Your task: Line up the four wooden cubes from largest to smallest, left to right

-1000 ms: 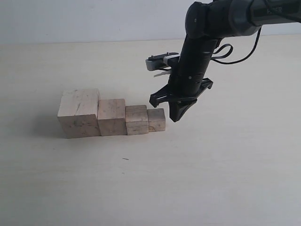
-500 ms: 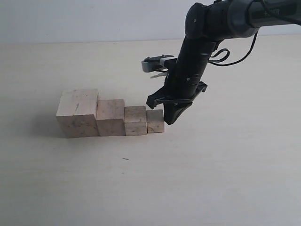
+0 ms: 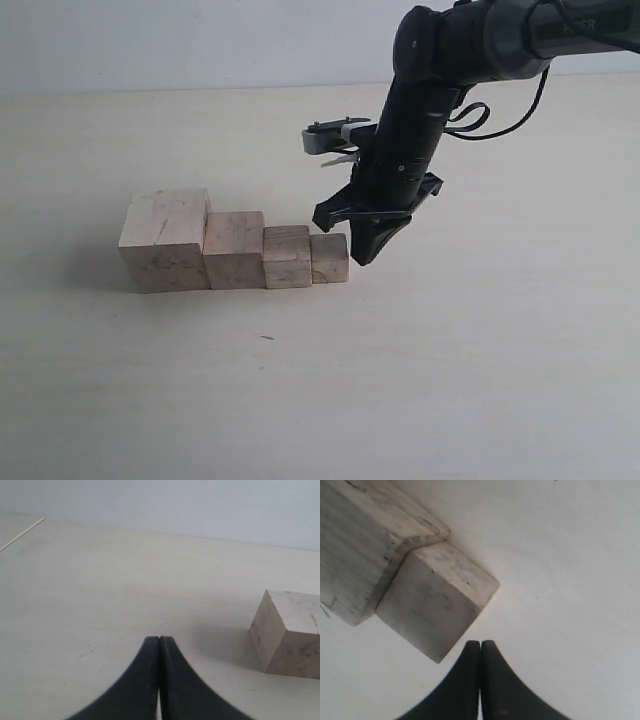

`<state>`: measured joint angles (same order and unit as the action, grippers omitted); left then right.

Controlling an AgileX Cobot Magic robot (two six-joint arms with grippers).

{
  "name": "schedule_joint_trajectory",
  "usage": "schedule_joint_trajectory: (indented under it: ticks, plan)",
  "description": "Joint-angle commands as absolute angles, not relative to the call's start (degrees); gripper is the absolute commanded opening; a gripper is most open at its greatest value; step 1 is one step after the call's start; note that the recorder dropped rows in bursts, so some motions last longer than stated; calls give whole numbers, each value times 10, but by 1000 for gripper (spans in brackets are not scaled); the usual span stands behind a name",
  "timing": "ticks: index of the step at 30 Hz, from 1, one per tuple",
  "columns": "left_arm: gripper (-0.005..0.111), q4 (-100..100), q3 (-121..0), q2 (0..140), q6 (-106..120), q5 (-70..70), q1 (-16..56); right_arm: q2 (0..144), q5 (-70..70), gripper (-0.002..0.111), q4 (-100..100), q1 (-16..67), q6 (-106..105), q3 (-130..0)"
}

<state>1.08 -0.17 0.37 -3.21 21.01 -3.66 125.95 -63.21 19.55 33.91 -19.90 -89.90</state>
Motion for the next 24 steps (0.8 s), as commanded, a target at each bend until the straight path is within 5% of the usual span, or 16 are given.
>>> schedule_joint_trajectory:
  ticks: [1, 14, 24]
  plan:
    - [0, 11, 0, 0, -35, 203, -33, 1226, -622, 0, 168, 338, -174, -899]
    - [0, 11, 0, 0, -35, 203, -33, 912, -259, 0, 230, 306, -124, -614]
    - [0, 11, 0, 0, -35, 203, -33, 724, -226, 0, 275, 306, -122, -573]
